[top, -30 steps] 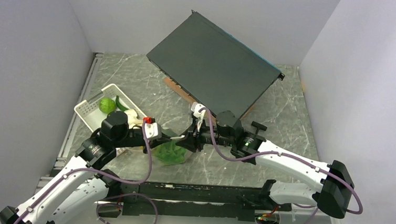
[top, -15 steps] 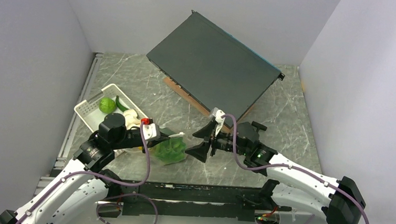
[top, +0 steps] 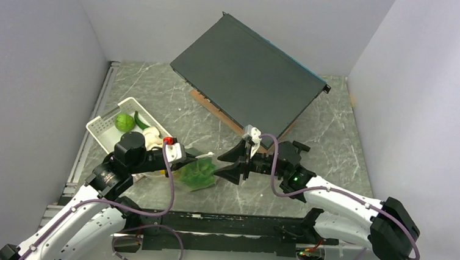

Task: Place the food in the zip-top bag and seal the zipper
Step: Zip the zipper food storage bag at the center of the board.

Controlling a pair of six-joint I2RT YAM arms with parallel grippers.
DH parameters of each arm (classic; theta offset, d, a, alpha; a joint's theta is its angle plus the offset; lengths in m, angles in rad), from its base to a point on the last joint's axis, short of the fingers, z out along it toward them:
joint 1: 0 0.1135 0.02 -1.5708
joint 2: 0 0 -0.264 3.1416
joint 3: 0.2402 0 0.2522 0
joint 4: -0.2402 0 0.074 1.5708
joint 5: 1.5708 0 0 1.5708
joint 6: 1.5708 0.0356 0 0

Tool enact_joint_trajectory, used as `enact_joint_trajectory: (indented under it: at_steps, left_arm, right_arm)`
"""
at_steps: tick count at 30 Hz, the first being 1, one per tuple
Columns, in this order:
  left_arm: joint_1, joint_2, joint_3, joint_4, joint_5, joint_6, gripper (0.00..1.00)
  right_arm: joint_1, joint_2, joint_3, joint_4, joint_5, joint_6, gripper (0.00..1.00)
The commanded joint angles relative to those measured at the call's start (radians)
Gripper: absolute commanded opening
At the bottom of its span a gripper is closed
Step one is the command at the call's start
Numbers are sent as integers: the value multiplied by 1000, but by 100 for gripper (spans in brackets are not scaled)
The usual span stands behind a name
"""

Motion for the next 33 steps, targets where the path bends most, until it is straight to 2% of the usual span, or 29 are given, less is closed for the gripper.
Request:
enact_joint_trajectory:
  at_steps: [1, 14, 18, 21, 25, 30, 32, 33]
  left_arm:
    - [0, -5, 0, 60, 20, 8, 0]
    - [-1, 1, -2, 59, 47, 12, 0]
    - [0, 8, -2, 57, 49, 12, 0]
    - [-1, 12, 1, 56, 56, 11, 0]
    - [0, 14, -4, 58, 48, 13, 0]
    - [0, 12, -1, 54, 46, 15, 0]
    - [0, 9, -5, 58, 48, 11, 0]
    - [0, 9, -6, 60, 50, 11, 0]
  right_arm:
    - [-6, 39, 32, 115, -80, -2, 60]
    - [-23, 84, 85, 98, -17, -67, 62]
    - [-23, 51, 92, 53, 40, -117, 67]
    - [-24, 97, 121, 40, -26, -123, 64]
    - [-24, 162, 122, 105, -112, -93, 59]
    - [-23, 220, 145, 136, -154, -65, 42]
    - [-23, 228, 146, 165, -162, -44, 25]
    - [-24, 230, 143, 176, -164, -35, 10]
